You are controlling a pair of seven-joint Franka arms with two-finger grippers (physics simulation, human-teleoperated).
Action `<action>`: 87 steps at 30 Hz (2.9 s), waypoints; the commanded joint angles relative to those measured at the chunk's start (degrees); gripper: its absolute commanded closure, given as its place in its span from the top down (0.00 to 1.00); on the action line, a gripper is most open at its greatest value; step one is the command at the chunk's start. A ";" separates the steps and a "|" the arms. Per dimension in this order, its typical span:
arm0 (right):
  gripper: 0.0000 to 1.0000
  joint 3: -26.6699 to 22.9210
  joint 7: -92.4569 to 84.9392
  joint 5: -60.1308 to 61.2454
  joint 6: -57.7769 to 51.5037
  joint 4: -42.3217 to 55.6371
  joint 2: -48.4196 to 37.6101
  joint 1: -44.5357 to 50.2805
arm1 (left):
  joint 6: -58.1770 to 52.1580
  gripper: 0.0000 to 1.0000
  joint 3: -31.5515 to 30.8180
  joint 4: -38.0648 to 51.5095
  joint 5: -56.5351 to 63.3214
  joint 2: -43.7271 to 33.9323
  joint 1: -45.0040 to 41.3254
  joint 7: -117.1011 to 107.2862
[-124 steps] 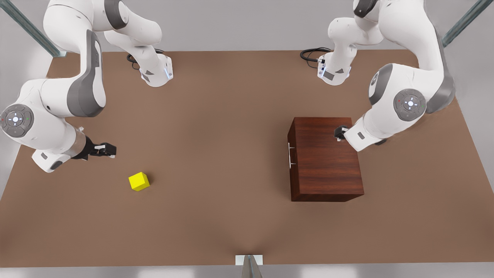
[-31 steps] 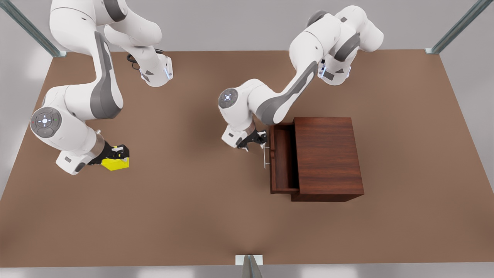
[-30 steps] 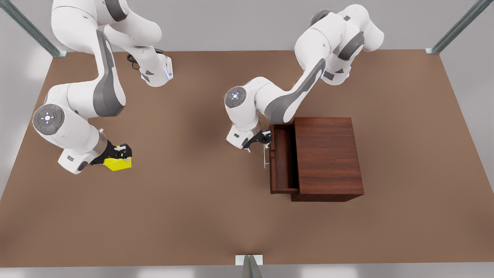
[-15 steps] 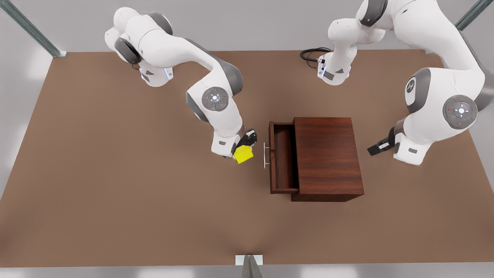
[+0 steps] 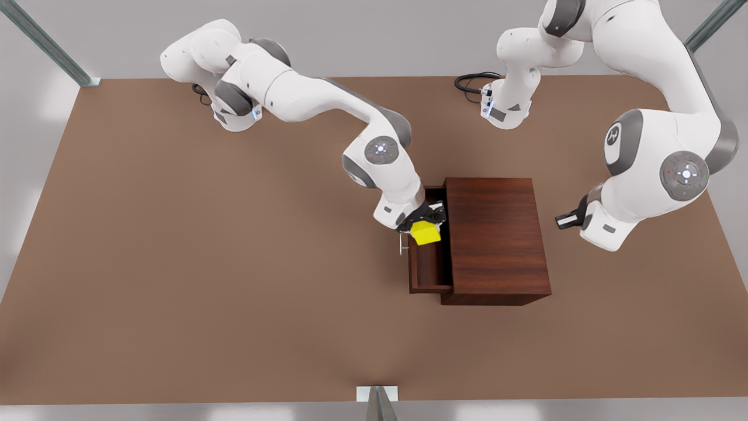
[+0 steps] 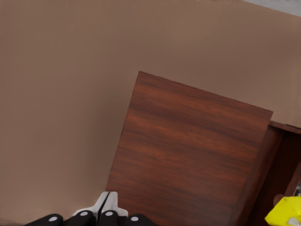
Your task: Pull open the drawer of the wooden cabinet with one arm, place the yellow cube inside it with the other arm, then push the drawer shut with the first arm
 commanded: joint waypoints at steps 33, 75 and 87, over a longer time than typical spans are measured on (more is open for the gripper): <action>1.00 -6.12 -47.42 0.40 -28.21 -34.47 -39.53 -40.60 | 31.20 0.21 0.00 -0.59 -1.81 21.91 -30.81 -111.33; 1.00 -5.59 -43.30 0.23 -30.40 -32.28 -39.62 -37.70 | -0.71 1.00 3.16 3.81 1.97 -3.14 -7.17 18.14; 1.00 -6.38 -40.13 -0.13 -33.22 -30.87 -40.06 -39.37 | -0.18 1.00 2.37 3.54 2.58 -2.35 -6.99 25.52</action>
